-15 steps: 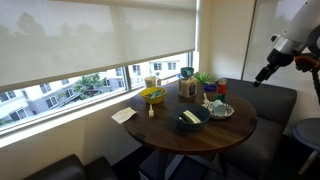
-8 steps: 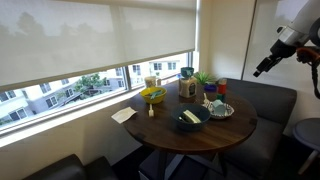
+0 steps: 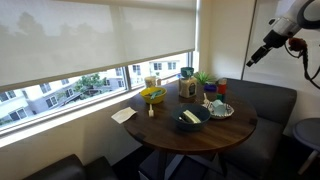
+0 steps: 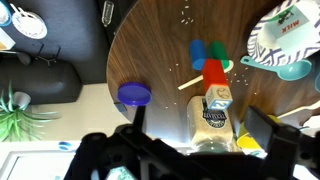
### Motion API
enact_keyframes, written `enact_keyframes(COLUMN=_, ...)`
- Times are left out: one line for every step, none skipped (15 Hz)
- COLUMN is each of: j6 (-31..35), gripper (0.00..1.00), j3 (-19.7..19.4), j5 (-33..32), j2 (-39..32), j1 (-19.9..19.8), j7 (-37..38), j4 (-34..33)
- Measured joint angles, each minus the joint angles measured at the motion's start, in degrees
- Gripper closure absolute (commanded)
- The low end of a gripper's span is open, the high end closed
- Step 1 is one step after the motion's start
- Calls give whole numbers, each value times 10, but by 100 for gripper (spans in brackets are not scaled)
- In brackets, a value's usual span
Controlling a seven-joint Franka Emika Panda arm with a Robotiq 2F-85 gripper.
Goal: Put the white block in the blue bowl
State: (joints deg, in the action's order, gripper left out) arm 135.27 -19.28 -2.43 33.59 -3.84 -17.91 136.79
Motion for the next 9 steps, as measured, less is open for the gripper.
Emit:
enact_keyframes(j6=0, gripper=0, j3=0, j5=2, j2=-9, j1=2, j7=-1, j4=-7)
enact_keyframes(j6=0, gripper=0, j3=2, j5=2, j2=-12, j1=1, j7=-1, j4=-7)
enact_keyframes(j6=0, gripper=0, j3=3, j5=2, j2=-11, j1=-1, j7=-1, j4=-5)
enact_keyframes(j6=0, gripper=0, j3=3, j5=2, j2=-10, j1=-2, j7=-1, j4=-4)
enact_keyframes(j6=0, gripper=0, j3=3, j5=2, j2=-9, j1=-4, j7=-1, j4=-4)
enact_keyframes(j6=-2, gripper=0, j3=4, j5=2, j2=-9, j1=-4, j7=-2, j4=-4)
enact_keyframes(j6=-2, gripper=0, j3=4, j5=5, j2=-13, j1=-1, j7=-2, j4=-4)
enact_keyframes(j6=2, gripper=0, j3=5, j5=9, j2=-21, j1=4, j7=-2, j4=-5)
enact_keyframes(j6=12, gripper=0, j3=6, j5=19, j2=-35, j1=10, j7=-2, j4=-5)
